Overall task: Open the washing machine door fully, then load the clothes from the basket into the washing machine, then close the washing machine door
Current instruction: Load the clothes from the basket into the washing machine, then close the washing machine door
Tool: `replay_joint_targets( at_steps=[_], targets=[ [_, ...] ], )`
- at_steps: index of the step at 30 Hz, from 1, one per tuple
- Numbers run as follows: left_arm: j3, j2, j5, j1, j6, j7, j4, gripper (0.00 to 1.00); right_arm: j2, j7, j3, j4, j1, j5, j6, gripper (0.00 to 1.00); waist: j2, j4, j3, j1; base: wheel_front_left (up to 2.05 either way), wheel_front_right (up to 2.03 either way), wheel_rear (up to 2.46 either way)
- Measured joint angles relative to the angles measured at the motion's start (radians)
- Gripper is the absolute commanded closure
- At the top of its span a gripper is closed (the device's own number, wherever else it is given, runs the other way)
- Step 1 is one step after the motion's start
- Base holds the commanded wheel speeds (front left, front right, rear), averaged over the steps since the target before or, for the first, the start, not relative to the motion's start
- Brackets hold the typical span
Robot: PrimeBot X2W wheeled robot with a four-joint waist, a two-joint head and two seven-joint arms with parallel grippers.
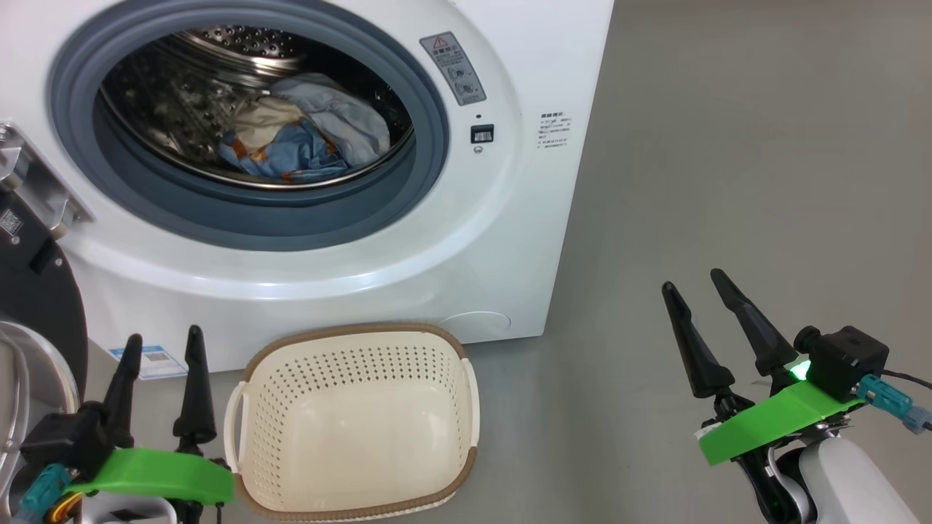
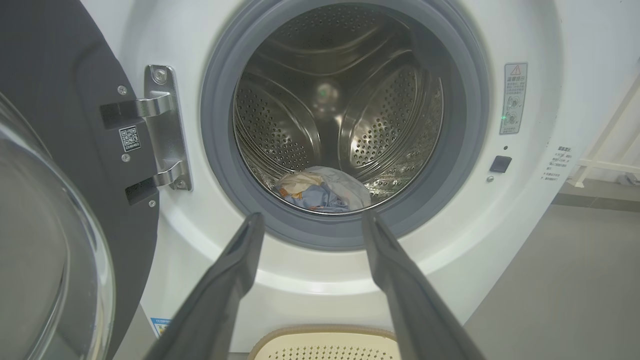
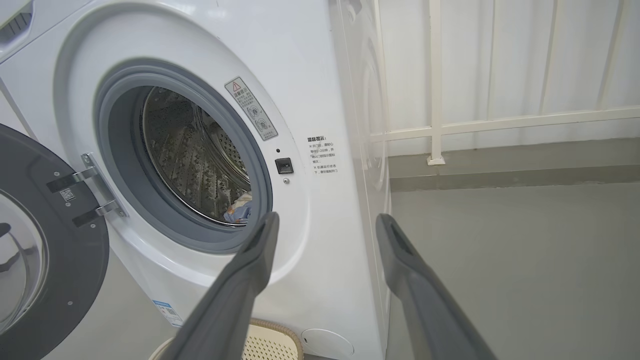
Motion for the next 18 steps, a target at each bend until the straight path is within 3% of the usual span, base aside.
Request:
replay_joint_targets(
  at_steps=[18],
  targets=[
    [0.000, -0.012, -0.010, 0.013, -0.006, 0.000, -0.007, 0.00, -0.013, 0.000, 0.000, 0.000, 0.000, 0.000, 0.000, 0.00, 0.0000, 0.008, -0.013, -0.0001, 0.00, 0.00, 0.00]
  ],
)
